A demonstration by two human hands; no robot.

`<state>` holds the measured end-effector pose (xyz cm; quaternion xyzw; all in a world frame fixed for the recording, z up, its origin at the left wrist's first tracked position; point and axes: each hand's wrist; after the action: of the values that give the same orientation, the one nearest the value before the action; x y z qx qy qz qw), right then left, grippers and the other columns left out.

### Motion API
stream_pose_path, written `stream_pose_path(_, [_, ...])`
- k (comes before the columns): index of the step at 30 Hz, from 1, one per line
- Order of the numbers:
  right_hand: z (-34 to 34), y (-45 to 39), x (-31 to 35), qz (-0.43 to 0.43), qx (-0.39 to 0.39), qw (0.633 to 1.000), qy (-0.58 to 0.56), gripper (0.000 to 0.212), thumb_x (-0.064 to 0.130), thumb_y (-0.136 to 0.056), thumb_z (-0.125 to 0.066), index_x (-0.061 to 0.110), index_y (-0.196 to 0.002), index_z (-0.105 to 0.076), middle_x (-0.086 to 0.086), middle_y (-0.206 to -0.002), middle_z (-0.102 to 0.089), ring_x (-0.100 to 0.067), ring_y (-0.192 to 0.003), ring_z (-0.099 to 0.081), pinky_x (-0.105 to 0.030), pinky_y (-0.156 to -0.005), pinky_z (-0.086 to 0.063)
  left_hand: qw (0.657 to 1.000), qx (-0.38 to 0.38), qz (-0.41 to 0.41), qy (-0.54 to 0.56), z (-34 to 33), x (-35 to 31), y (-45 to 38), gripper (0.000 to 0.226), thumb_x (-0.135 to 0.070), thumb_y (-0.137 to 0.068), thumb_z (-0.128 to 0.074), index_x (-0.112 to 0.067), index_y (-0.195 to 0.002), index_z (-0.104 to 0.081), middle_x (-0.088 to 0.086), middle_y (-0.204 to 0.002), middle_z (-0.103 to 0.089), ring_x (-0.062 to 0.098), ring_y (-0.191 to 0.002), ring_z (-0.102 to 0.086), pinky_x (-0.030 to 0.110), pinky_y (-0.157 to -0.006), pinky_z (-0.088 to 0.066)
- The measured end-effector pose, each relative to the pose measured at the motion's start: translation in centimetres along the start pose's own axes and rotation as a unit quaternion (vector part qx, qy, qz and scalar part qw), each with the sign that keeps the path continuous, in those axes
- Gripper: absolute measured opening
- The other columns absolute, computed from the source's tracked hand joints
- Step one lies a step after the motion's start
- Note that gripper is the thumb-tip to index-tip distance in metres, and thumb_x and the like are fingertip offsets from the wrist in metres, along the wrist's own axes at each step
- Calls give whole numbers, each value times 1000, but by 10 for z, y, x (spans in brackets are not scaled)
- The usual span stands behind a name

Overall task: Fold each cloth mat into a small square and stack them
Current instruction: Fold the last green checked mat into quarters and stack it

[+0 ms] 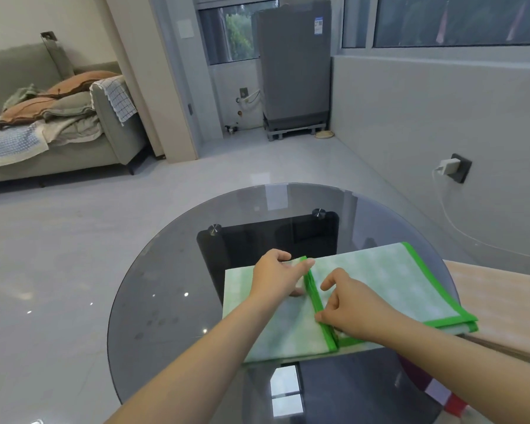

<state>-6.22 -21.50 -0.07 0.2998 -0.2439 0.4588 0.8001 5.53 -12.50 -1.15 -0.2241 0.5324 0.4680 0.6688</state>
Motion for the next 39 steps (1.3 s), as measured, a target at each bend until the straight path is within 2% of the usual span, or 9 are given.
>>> stream_pose_path(5, [-4, 1, -1, 13, -7, 1000, 12, 40, 19, -82, -66, 21, -107, -34, -4, -80, -64, -18, -77, -62, -35, -73, -51, 985, 7, -81, -151, 6, 1, -3, 25, -22, -90, -60, -11, -111, -63, -2, -86, -63, 13, -63, -63, 22, -63, -53])
stream_pose_path(8, [-6, 2, -2, 25, -7, 1000, 10, 38, 17, -83, -62, 21, -107, -33, -3, -76, -63, -18, -74, -61, -34, -71, -49, 935, -3, -166, -314, 10, 6, -7, 26, -29, -91, -57, -19, -113, -67, -1, -116, -56, 15, -108, -49, 23, -83, -40])
stream_pose_path(11, [-8, 2, -4, 39, -8, 999, 15, 34, 13, -84, -57, 22, -107, -34, -1, -72, -60, -17, -72, -58, -34, -71, -48, 915, 24, -192, -353, 16, 7, -9, 28, -32, -88, -61, -25, -115, -66, -6, -124, -55, 16, -121, -42, 31, -100, -33])
stream_pose_path(15, [-7, -2, -11, 50, -29, 997, 46, 34, 8, -81, -49, 24, -107, -34, 1, -73, -54, -18, -71, -53, -35, -69, -45, 921, 38, -177, -346, 25, 9, -9, 33, -36, -83, -67, -28, -114, -64, -4, -119, -57, 18, -117, -46, 37, -100, -39])
stream_pose_path(28, [29, -37, -51, 146, -120, 971, 146, 31, -1, -87, -37, 27, -99, -45, 12, -73, -43, -14, -81, -40, -24, -63, -33, 927, 19, -169, -335, 21, 19, 32, 49, -45, -80, -67, -29, -124, -53, -5, -103, -45, 13, -91, -52, 25, -78, -43])
stream_pose_path(31, [28, -39, -53, 163, -119, 961, 189, 33, -2, -87, -36, 24, -104, -48, 15, -76, -39, -14, -85, -36, -24, -68, -29, 906, 3, -215, -364, 15, 26, 36, 51, -48, -86, -57, -25, -130, -51, -3, -122, -41, 16, -116, -40, 25, -97, -36])
stream_pose_path(34, [25, -33, -47, 144, -137, 946, 256, 41, -2, -85, -39, 21, -117, -46, 8, -96, -46, -15, -95, -39, -25, -72, -28, 875, 52, -260, -405, 5, 34, 40, 73, -59, -82, -24, -18, -140, -41, 5, -153, -20, 19, -140, -16, 25, -112, -13])
stream_pose_path(36, [16, -25, -43, 151, -181, 922, 307, 47, -1, -79, -46, 18, -122, -49, 1, -110, -53, -21, -105, -47, -28, -81, -37, 863, 85, -252, -429, 1, 40, 41, 94, -64, -70, -2, -17, -149, -22, 5, -159, -1, 16, -146, 3, 22, -112, 3])
stream_pose_path(39, [-14, -13, -43, 186, -217, 906, 312, 38, 17, -74, -53, 12, -109, -67, -4, -105, -69, -26, -98, -66, -35, -84, -53, 851, 87, -249, -454, -2, 46, 39, 96, -64, -67, 7, -19, -151, -6, 4, -158, 12, 13, -144, 16, 23, -110, 11])
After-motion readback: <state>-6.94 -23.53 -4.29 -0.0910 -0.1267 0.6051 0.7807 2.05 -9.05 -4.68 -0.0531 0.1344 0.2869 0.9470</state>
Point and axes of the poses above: each hand's wrist, its own y-axis away from the middle knuckle, its own z-axis out of the back of the hand, x = y × z
